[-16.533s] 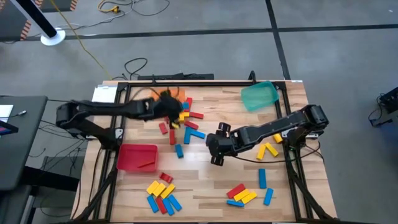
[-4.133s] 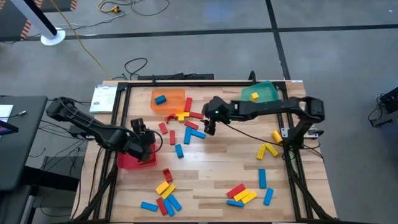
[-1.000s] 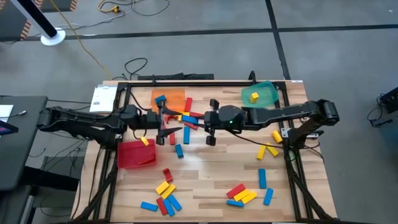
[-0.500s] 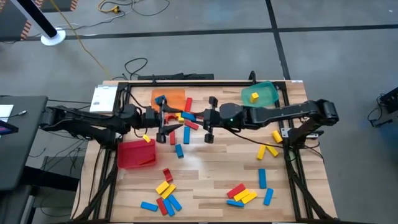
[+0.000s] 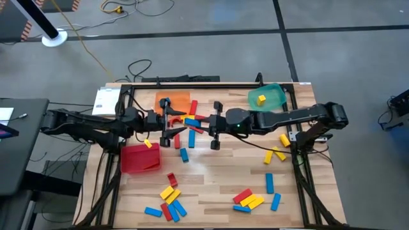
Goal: Sort blocks
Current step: Put the blue block into the orange bin
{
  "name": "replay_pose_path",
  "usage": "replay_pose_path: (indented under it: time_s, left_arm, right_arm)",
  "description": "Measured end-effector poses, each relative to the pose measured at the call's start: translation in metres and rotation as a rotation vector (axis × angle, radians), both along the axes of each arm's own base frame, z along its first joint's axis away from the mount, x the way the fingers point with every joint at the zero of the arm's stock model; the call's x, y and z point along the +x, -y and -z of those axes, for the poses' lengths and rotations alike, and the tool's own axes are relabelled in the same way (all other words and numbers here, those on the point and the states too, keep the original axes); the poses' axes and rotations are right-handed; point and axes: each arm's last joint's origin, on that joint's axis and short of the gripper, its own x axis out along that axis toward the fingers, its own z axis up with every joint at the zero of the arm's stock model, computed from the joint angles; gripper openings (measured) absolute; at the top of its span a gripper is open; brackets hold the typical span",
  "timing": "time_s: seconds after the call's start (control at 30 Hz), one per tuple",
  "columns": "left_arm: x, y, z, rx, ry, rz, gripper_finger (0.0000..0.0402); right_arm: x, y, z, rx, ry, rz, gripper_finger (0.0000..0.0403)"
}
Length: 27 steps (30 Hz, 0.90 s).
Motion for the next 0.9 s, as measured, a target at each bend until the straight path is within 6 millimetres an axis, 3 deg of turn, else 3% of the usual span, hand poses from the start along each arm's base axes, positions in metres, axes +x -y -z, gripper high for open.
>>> replay_pose_path:
  time_s: [0.9]
  left_arm:
    - [0.0036,-0.0014,0.0032,-0.040,-0.013,0.050,0.0254]
  right_arm:
    - [0.0015,-0.0029,-0.0046,0.000,0.052,-0.059,0.0082]
